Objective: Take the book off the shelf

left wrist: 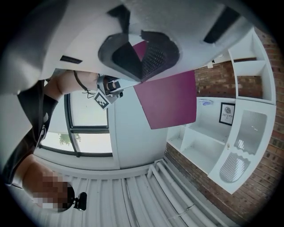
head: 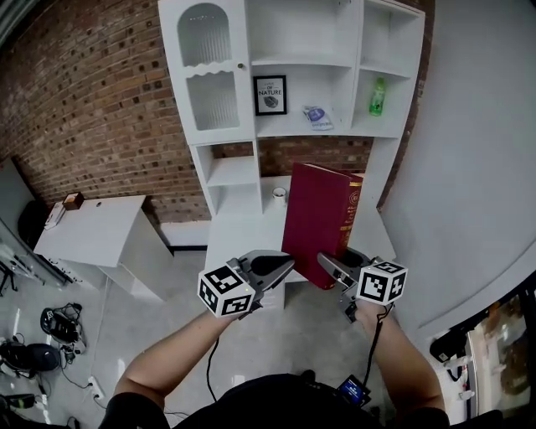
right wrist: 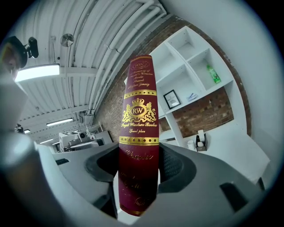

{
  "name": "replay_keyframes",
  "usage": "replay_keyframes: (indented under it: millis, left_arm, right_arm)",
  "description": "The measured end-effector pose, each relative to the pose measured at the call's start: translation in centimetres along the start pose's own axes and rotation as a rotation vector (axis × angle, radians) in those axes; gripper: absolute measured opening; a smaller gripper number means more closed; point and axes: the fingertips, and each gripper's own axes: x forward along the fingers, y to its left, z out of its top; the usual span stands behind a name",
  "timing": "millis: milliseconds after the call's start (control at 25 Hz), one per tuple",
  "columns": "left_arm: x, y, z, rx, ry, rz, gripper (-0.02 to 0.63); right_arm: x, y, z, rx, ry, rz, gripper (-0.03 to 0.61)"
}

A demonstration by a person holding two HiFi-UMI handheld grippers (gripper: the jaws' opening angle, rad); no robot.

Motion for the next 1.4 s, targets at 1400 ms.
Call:
replay_keyframes:
  millis: [1400]
  left_arm:
    - [-13.8,-10.8,-24.8,-0.328,0.238,-0.106,0.008]
  right_arm:
    - [-3.4,10.0,-31.7,0.334,0.205,-0.116,0.230]
